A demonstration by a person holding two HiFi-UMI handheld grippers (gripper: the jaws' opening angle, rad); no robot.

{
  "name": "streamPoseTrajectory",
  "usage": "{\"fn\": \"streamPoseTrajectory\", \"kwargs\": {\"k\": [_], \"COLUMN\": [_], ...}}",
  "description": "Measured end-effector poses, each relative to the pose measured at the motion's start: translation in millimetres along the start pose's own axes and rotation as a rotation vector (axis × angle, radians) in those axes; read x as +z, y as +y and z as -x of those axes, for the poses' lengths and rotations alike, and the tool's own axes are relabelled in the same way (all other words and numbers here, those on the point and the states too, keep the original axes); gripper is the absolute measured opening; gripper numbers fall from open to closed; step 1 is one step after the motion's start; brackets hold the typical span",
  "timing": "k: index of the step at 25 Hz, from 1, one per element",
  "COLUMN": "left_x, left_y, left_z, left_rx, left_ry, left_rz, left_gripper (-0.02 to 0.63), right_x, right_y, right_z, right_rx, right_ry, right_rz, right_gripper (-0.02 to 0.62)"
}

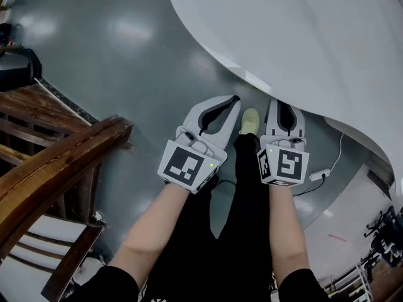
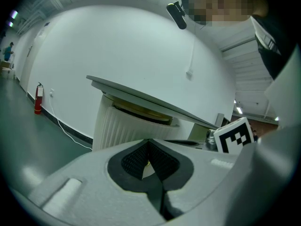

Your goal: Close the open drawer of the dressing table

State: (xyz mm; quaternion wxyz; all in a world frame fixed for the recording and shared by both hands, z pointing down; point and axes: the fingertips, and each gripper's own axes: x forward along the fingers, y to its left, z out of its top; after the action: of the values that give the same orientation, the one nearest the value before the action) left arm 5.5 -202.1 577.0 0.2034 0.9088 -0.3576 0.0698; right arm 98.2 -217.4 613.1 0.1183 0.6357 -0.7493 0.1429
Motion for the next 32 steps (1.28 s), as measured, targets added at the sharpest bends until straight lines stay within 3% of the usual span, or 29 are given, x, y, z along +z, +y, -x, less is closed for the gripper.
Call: {"fn": "streamPoseTrajectory", "kwargs": {"k": [21, 32], "left_x": [-6.4, -8.9], "left_y": [25.9, 22.6], "left_z": [-32.5, -36.1], "left_rx": [-0.018, -0.013], "left_ry": [-0.059, -0.070], "left_rz": [0.016, 0.015], "left_gripper": [0.009, 0.009], "right_x": [18.4, 20.1], "right_y": [-23.1, -27.9], "right_z": [-32.6, -36.1], "right_rx": [-0.045, -0.052], "right_ry": [-0.129, -0.163], "right_rz": [0.190, 0.228], "right_gripper": [0.015, 0.015]}}
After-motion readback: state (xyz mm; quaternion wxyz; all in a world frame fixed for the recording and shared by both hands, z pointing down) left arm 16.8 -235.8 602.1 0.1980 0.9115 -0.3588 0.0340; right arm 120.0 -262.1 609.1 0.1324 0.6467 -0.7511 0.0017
